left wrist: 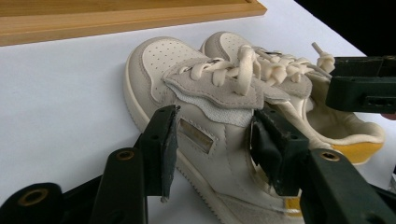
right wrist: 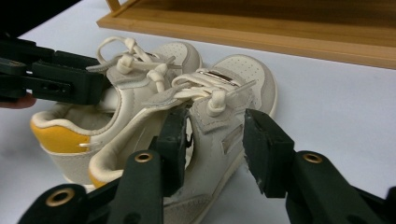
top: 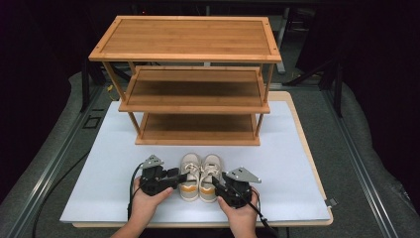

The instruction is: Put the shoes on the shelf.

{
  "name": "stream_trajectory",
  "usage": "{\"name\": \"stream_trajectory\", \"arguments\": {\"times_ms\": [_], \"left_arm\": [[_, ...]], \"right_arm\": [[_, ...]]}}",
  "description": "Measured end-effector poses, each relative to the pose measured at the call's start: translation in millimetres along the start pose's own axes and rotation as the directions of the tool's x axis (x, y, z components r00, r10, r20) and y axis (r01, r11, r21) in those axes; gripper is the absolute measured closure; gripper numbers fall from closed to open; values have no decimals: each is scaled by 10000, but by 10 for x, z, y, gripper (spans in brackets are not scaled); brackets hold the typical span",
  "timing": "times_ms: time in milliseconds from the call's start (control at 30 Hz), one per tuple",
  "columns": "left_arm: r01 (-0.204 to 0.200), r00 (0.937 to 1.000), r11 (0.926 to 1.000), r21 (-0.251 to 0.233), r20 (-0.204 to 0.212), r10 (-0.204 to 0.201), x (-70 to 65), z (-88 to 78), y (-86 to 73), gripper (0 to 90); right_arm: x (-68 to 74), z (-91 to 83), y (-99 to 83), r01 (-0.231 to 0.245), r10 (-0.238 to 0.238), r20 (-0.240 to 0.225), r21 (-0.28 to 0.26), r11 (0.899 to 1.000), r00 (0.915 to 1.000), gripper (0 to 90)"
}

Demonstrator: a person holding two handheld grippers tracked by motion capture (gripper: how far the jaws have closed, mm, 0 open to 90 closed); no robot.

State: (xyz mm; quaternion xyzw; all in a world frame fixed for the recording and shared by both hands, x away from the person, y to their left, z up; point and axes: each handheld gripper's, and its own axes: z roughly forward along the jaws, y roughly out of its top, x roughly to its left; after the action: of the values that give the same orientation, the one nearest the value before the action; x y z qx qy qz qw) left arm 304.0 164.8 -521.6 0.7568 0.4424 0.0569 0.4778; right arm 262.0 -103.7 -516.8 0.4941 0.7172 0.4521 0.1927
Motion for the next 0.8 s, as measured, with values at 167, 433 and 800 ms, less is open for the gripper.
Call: {"name": "stream_trajectory", "arguments": {"times_ms": [167, 433, 800], "left_arm": [[-48, 9999, 9997, -229, -104, 46, -9, -79, -71, 497], [-165, 9999, 9990, -419, 20, 166, -70, -153, -96, 487], [-178, 9997, 9988, -463, 186, 186, -103, -235, -88, 477]], "right_arm": [[-18, -40, -13, -76, 76, -159, -34, 10000, 9998, 545], [23, -109, -49, 10, -13, -257, -109, 9999, 9997, 540], [43, -259, -61, -90, 71, -476, -400, 9992, 9988, 528]]}}
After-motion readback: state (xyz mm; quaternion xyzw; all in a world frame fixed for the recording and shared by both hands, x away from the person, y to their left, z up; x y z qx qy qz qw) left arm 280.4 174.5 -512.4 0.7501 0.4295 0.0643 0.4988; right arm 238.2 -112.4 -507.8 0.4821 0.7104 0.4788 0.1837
